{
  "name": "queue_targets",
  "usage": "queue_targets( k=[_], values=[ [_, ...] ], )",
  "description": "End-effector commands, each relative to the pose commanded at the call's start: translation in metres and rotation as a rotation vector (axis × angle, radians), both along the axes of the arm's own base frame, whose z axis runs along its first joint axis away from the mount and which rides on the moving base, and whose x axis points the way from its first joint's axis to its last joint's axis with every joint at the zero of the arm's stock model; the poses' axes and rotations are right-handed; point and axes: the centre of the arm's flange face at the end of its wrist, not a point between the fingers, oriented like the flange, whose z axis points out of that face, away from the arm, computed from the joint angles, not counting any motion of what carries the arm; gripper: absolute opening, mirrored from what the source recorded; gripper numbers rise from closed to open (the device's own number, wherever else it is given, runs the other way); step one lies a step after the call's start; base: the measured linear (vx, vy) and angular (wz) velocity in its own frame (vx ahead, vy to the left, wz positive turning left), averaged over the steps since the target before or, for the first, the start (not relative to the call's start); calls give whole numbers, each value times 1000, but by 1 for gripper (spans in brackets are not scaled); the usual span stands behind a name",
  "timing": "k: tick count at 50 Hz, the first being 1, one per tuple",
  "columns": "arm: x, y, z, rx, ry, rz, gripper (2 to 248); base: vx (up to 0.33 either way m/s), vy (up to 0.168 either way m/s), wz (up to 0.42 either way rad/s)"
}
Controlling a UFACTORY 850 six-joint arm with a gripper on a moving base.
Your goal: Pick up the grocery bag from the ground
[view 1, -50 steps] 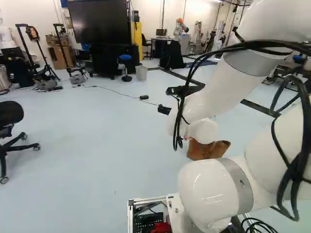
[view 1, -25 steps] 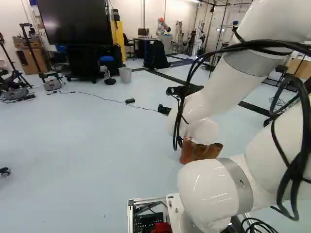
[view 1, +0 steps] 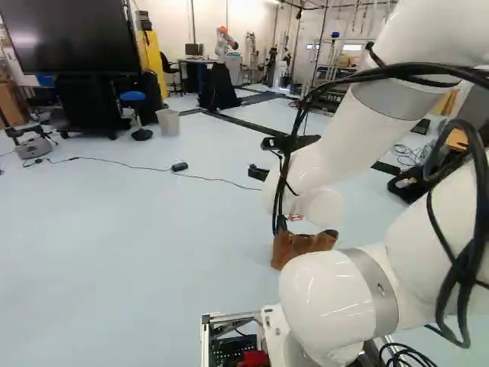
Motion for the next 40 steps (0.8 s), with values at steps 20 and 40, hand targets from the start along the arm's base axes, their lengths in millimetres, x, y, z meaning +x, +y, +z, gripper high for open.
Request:
queue_targets(
  k=[20, 40],
  values=[
    [19, -2, 2, 10, 9, -26, 247, 171, -52, -253],
    [61, -4, 5, 22, 33, -57, 247, 2, -1, -4]
  ],
)
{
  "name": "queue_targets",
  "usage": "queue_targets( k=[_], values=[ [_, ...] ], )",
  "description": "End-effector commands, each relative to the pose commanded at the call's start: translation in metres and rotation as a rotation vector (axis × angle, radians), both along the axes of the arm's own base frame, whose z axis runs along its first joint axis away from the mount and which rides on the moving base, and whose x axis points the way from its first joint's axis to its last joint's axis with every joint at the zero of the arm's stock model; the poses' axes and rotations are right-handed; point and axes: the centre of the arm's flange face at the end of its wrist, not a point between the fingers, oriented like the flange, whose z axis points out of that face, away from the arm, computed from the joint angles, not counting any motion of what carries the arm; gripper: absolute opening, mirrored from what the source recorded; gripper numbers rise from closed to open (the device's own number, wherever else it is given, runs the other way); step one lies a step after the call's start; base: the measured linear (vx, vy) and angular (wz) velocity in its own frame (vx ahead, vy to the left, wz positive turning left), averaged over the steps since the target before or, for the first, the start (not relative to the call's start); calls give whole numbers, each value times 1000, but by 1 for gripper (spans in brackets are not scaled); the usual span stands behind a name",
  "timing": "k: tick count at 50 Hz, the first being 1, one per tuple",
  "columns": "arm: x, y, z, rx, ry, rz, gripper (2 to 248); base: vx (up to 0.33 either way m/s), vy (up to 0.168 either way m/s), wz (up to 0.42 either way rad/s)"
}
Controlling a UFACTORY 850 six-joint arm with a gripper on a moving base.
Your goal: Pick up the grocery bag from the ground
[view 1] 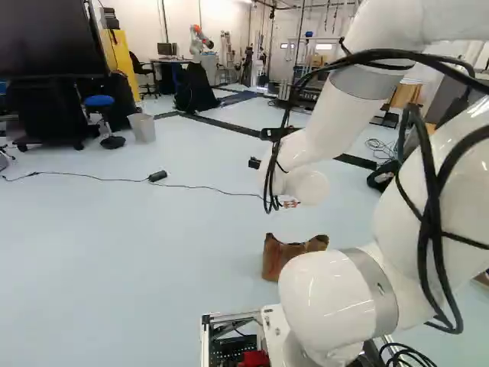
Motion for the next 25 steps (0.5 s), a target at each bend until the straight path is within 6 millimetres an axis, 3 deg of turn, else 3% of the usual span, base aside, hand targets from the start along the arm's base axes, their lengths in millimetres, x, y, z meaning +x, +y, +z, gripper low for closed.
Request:
queue_targets(
  k=[25],
  values=[
    [46, -7, -12, 25, 165, -44, 247, 0, 0, 0]
  ],
)
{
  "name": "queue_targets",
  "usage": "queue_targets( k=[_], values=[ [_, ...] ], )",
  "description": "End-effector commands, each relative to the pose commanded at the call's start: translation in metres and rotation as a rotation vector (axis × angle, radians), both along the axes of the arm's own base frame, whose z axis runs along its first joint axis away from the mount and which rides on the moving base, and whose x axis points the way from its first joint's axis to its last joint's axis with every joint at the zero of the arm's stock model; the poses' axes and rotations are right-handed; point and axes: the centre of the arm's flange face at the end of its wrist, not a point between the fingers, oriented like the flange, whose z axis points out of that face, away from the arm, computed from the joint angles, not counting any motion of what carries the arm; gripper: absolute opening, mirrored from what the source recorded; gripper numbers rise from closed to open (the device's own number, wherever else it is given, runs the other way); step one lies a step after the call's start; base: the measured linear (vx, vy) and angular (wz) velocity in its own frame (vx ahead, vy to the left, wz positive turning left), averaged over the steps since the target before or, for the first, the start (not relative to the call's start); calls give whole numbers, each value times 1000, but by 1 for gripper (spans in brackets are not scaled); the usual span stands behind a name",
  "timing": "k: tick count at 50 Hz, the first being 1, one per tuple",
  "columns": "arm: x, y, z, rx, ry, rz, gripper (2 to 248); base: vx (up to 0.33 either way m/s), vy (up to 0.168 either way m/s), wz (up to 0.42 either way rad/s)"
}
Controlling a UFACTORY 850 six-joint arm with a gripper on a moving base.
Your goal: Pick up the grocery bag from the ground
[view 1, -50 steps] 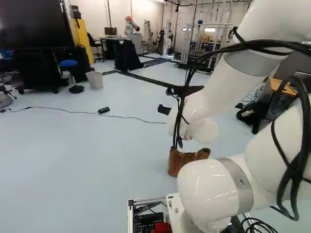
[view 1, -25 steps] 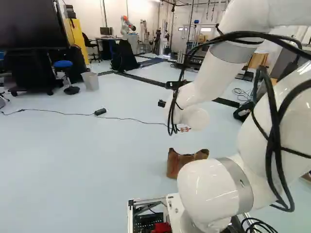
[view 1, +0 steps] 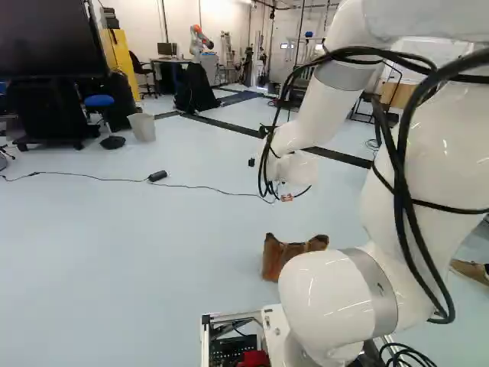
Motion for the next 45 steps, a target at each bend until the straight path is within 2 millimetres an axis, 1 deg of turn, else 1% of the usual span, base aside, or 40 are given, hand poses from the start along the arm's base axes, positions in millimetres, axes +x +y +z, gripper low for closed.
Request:
queue_targets(
  k=[7, 16, 45],
  values=[
    [9, -3, -5, 12, 70, -17, 247, 0, 0, 0],
    [15, -6, -14, 31, 166, -36, 247, 0, 0, 0],
    [37, -21, -57, 92, 425, -114, 247, 0, 0, 0]
  ],
)
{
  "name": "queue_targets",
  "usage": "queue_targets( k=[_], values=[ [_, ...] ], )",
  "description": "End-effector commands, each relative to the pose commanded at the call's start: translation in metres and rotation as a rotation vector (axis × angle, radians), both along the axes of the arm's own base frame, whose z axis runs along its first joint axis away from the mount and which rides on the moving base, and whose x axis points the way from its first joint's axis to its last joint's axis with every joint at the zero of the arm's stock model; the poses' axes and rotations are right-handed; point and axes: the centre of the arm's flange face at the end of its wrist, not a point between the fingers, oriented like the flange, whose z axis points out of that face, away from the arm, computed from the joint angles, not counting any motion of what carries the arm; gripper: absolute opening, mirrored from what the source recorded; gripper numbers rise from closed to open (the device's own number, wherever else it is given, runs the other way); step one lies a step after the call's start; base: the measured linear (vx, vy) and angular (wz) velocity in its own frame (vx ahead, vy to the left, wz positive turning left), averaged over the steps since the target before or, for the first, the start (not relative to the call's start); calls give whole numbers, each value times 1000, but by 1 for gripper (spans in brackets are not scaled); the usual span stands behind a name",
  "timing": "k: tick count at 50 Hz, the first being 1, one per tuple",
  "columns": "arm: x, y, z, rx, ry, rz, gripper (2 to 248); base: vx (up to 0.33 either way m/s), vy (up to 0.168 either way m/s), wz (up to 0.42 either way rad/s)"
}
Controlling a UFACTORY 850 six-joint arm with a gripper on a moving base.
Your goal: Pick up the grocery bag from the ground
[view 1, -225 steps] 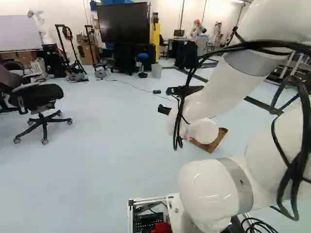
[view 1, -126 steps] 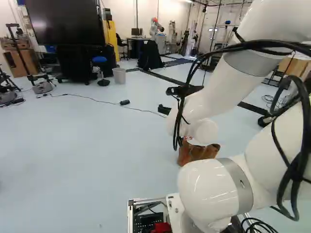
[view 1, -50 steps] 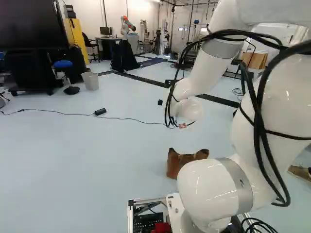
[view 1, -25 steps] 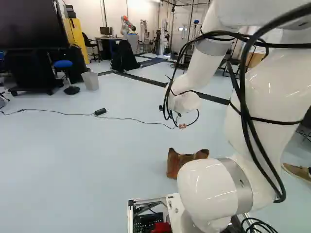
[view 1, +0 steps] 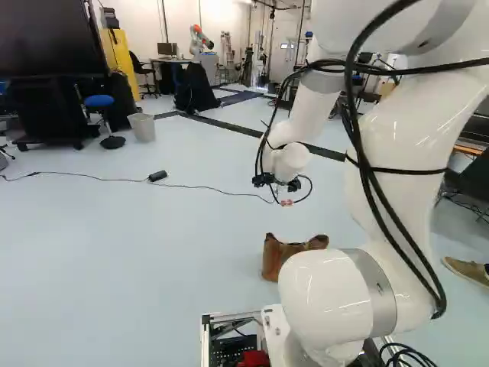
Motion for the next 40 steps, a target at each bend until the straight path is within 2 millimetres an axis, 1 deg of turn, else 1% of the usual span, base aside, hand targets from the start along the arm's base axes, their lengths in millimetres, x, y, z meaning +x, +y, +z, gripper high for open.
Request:
queue_targets(
  k=[18, 40],
  values=[
    [15, -15, -28, 38, 121, -67, 247, 0, 0, 0],
    [39, -39, -58, 52, 169, -124, 247, 0, 0, 0]
  ],
)
